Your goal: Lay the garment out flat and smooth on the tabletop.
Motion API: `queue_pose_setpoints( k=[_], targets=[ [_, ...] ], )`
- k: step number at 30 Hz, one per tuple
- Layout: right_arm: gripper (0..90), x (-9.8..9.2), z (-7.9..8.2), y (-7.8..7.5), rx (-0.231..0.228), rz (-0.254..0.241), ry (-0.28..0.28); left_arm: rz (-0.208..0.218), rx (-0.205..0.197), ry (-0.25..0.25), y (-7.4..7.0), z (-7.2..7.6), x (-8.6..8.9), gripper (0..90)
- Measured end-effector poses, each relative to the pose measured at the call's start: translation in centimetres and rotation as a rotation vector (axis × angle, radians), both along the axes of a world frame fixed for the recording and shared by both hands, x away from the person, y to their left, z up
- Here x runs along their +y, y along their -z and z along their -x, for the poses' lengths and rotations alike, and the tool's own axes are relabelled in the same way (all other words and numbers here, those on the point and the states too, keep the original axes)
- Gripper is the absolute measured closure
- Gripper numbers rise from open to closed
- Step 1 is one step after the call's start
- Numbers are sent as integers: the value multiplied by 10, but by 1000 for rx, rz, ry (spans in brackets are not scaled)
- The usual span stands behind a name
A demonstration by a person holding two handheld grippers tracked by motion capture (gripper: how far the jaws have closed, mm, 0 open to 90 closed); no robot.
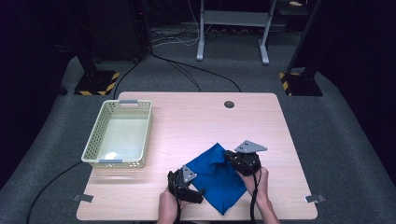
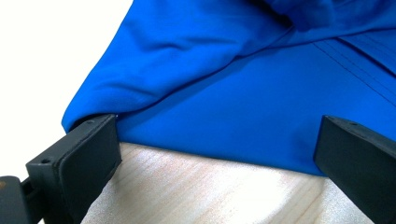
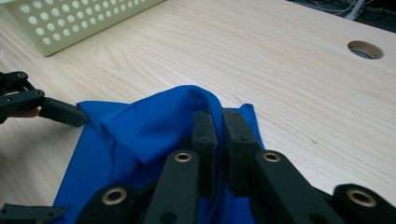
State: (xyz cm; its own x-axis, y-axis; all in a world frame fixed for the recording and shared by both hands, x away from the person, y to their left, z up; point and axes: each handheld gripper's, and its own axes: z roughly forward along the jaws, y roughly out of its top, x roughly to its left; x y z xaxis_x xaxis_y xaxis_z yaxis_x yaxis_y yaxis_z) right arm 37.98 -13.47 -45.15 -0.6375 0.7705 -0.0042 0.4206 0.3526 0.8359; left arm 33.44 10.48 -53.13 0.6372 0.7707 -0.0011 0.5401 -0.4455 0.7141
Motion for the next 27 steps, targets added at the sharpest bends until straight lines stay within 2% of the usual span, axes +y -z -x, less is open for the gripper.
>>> queue_pose_setpoints(
  k=[6, 18, 27],
  targets=[
    [846, -8, -4, -6, -10, -3, 17, 0, 0, 0, 0, 0, 0, 1],
    [846, -19, -14, -20, -39, 24, 51, 0, 0, 0, 0, 0, 0, 1],
    [846, -30, -22, -28, -45, 18, 80, 0, 0, 0, 0, 0, 0, 1]
  ],
)
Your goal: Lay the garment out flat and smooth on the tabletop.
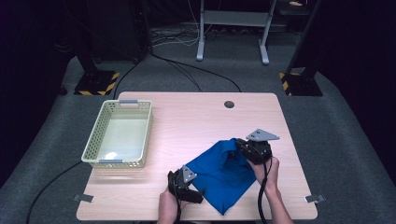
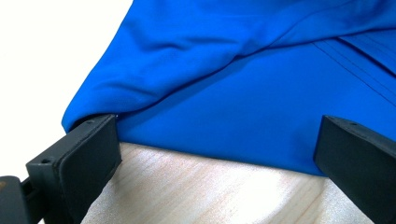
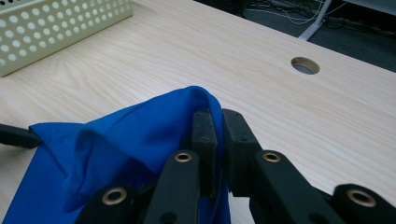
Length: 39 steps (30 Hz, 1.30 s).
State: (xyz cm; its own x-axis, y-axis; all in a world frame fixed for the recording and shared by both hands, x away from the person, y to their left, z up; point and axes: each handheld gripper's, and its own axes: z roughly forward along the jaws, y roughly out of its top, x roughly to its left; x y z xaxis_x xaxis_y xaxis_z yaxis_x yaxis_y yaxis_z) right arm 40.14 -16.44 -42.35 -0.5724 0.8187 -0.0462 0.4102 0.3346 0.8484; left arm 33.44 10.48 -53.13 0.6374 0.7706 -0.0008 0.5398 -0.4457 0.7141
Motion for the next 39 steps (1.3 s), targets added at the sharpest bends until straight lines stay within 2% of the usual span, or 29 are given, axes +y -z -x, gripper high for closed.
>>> queue_pose_setpoints(
  k=[13, 19, 21, 29, 39],
  targets=[
    [846, -5, -12, -4, 4, 14, 23, 1, 0, 0, 0, 0, 0, 2],
    [846, -8, -23, -8, 5, 24, 42, 2, 0, 1, 0, 0, 0, 2],
    [846, -9, -27, -9, 14, 17, 46, 1, 0, 1, 0, 0, 0, 2],
    [845, -15, -45, -5, 34, 49, 73, 1, 0, 1, 0, 0, 0, 2],
    [844, -23, -66, 1, 74, 42, 108, 1, 0, 1, 0, 0, 0, 2]
  ],
)
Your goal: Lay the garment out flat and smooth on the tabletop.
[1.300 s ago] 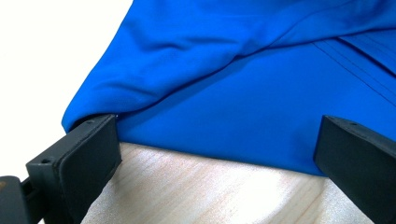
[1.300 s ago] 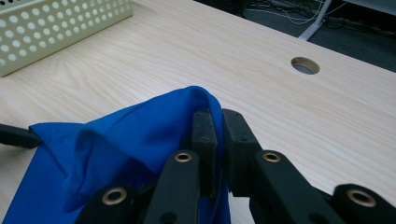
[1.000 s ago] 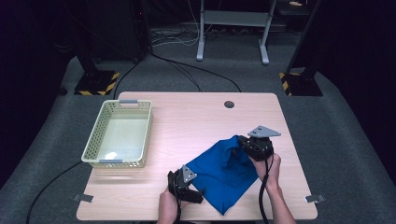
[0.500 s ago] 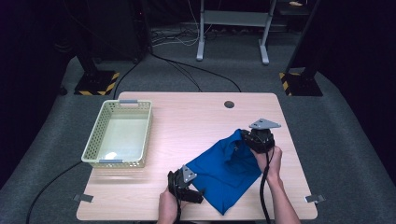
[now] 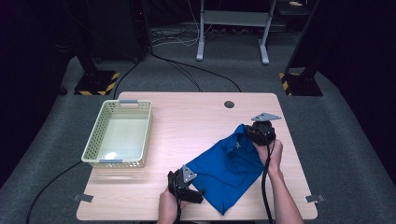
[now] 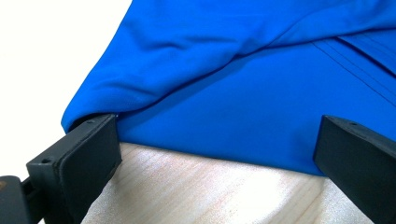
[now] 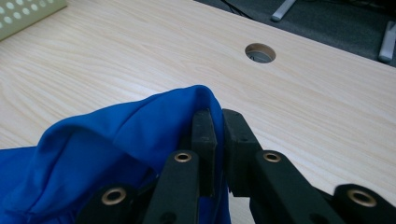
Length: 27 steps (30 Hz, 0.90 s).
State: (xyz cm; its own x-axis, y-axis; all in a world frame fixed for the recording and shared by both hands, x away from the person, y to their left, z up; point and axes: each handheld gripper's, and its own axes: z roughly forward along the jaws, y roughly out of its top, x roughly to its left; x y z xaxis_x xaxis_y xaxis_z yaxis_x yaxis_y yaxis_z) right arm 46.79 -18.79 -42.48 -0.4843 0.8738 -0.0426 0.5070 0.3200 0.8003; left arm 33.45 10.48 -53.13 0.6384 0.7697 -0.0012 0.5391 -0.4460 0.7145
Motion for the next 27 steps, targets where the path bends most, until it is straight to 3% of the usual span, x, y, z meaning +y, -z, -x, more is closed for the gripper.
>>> queue_pose_setpoints(
  k=[8, 17, 21, 23, 27],
  targets=[
    [841, -4, -18, 11, 40, 13, 34, 0, 0, 0, 0, 0, 0, 2],
    [834, -8, -48, 34, 113, 67, 103, 0, 0, -1, 0, 0, 0, 2],
    [825, -9, -57, 42, 134, 87, 149, 0, 0, -1, 0, 0, 0, 2],
    [810, -11, -62, 48, 166, 107, 172, 0, 0, -1, 0, 0, 0, 2],
    [736, -21, -66, 57, 211, 96, 229, 0, 0, -2, 0, 0, 0, 3]
  ],
)
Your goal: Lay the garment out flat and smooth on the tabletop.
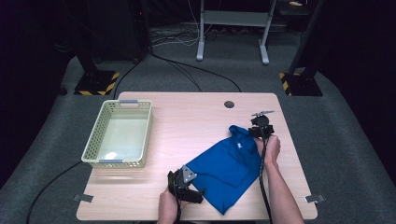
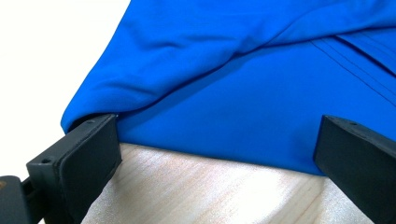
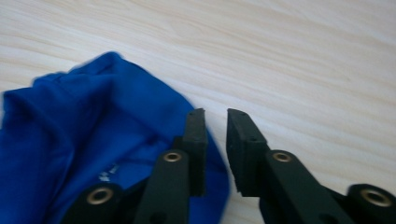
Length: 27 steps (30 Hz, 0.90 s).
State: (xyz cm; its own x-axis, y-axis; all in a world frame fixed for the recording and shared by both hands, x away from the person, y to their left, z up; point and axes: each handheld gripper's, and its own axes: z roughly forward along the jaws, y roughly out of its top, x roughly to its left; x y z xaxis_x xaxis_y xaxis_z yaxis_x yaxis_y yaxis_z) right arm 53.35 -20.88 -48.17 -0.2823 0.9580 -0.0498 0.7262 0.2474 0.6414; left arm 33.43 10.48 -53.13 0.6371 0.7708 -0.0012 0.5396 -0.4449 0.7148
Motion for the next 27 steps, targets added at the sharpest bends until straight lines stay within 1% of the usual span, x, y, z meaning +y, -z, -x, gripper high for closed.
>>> queue_pose_setpoints(
  k=[2, 3, 6, 9, 11, 12, 13, 16, 18, 22, 24, 27],
  targets=[
    [687, -6, 3, 0, 0, -37, 13, 0, 0, 0, 0, 0, 0, 3],
    [656, -7, 5, 0, -5, -41, 15, 1, 0, 0, 0, 0, 0, 2],
    [566, -12, 13, -3, -16, -80, 1, 0, 0, 0, 0, 0, 0, 2],
    [488, -16, 25, -4, -24, -135, -15, 1, 0, -4, 0, 0, 0, 2],
    [430, -18, 34, -4, -29, -139, -26, 0, 0, -4, 0, 0, 0, 2],
    [413, -19, 39, -4, -41, -154, -32, 1, 0, -4, 0, 0, 0, 2],
    [388, -20, 43, -4, -42, -158, -36, 1, 0, -4, 0, 0, 0, 2],
    [323, -24, 58, -6, -64, -162, -47, 1, 0, -5, 0, 0, 0, 2],
    [273, -28, 68, -6, -87, -188, -49, 1, 0, -5, 0, 0, 0, 2],
    [158, -34, 86, -4, -107, -174, -56, 1, 0, -5, 0, 0, 0, 2],
    [149, -36, 95, -2, -115, -180, -63, 1, 0, -5, 0, 0, 0, 2],
    [137, -37, 107, 1, -121, -170, -73, 1, 0, -5, 0, 0, 0, 2]
  ],
)
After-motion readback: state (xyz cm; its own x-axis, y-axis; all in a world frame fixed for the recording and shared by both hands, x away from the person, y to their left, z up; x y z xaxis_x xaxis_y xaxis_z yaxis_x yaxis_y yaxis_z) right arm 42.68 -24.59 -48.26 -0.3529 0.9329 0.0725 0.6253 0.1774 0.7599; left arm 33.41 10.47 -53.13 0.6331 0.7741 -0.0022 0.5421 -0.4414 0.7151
